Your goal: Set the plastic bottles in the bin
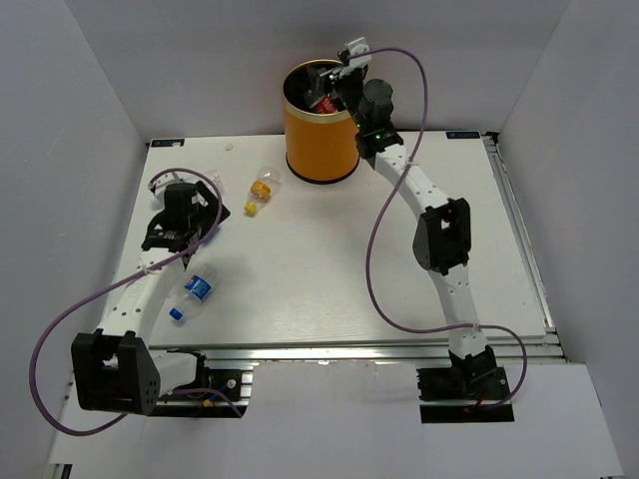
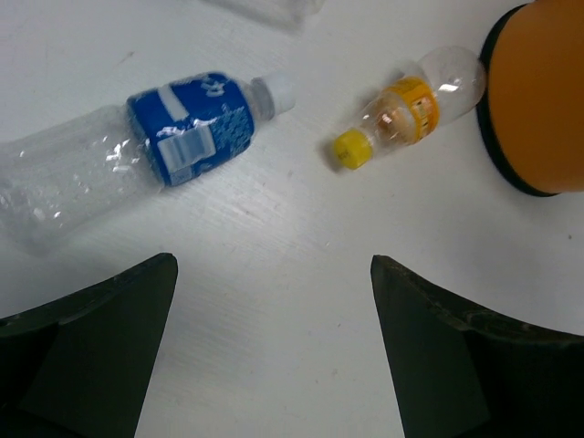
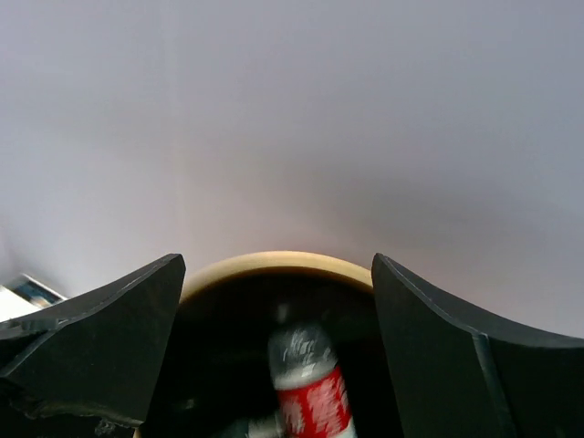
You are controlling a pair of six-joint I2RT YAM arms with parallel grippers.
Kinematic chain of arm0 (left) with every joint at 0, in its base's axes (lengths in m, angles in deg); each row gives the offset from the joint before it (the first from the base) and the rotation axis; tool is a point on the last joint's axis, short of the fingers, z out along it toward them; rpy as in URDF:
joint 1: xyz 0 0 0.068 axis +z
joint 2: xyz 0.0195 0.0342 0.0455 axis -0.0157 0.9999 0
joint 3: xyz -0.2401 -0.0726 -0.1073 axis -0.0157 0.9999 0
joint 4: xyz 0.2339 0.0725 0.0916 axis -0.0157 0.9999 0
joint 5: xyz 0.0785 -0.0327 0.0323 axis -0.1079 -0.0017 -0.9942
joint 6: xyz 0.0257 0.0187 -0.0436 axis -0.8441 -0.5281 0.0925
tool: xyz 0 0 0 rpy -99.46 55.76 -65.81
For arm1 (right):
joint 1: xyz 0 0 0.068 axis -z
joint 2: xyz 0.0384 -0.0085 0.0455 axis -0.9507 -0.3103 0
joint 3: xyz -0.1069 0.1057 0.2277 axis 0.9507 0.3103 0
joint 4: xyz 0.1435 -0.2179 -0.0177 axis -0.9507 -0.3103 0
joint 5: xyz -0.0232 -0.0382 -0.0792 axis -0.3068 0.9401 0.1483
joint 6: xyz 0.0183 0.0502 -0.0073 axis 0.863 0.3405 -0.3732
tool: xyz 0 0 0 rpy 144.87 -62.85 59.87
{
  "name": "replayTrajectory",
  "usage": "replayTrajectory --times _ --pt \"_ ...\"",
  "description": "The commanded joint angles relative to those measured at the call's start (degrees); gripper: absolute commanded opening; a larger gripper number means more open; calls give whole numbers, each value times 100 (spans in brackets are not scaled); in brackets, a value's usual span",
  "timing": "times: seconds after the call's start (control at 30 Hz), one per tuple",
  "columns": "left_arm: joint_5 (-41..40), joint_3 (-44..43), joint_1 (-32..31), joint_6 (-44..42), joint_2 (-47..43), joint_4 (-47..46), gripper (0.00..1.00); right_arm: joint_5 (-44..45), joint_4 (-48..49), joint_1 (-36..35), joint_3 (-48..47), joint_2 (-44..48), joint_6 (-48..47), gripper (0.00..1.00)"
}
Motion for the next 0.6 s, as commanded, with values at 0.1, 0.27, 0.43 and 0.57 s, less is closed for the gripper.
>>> replayTrajectory --times 0.1,0.27,0.43,0.57 --pt "-252 -548 45 851 232 2160 98 -699 -726 -31 556 2048 302 89" --pt "-216 -567 62 1421 277 3550 98 -1244 -1125 -31 2674 3840 276 89" --pt "-674 -365 123 2099 -258 4292 98 -1500 -1158 -31 4529 4864 30 89" --pt "-834 -137 238 1812 -820 4381 98 -1386 -1194 -22 5434 5531 -181 89"
